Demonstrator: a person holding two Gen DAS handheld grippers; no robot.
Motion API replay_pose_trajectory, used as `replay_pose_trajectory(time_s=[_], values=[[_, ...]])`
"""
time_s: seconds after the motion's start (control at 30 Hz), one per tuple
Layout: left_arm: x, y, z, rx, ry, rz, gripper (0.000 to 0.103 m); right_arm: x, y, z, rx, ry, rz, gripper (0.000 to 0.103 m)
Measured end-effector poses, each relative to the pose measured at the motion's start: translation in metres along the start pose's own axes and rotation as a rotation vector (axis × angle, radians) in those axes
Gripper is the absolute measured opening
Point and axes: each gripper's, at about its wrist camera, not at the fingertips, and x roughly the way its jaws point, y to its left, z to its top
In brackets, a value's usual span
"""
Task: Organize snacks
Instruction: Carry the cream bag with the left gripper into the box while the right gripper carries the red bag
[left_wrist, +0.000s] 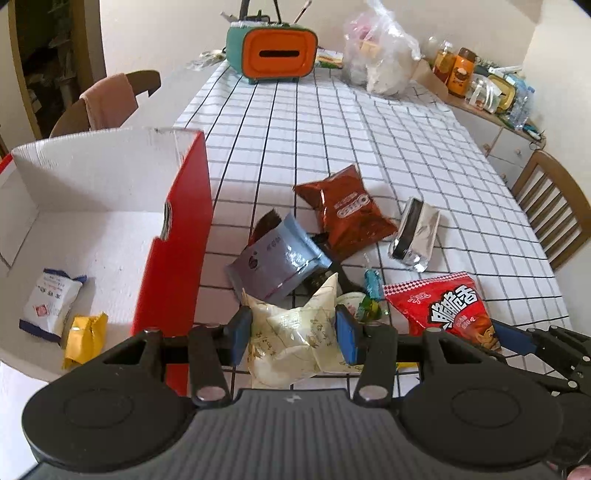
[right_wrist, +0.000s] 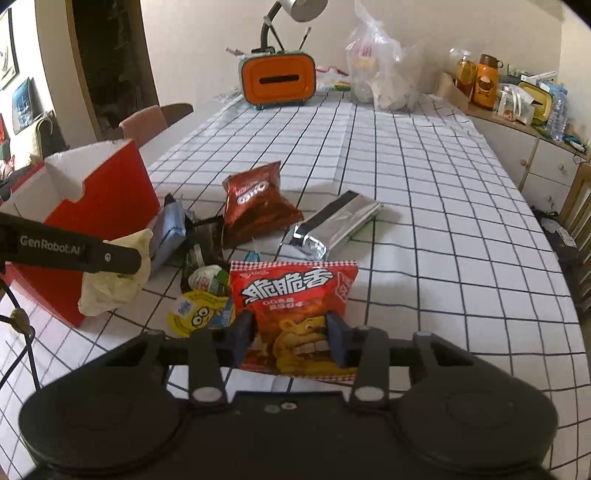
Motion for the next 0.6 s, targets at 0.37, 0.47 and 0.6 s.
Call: replay_pose_trajectory(time_s=[0.37, 0.47, 0.6], values=[[-0.051, 0.024, 0.031, 0.002, -0.118, 0.007, 0.047, -0.04, 0.023, 0.034, -0.011, -0.117, 0.06, 0.039], [-0.062, 0.037, 0.04, -0.005, -0.146, 0.029, 0.047, -0.045, 0.038, 0.047, -0.028, -0.144, 0.081, 0.039], [-0.07, 0.061, 0.049, -0.017, -0.161, 0.066, 0.047, -0.048, 0.059, 0.062, -0.053, -0.167, 0.113, 0.039]])
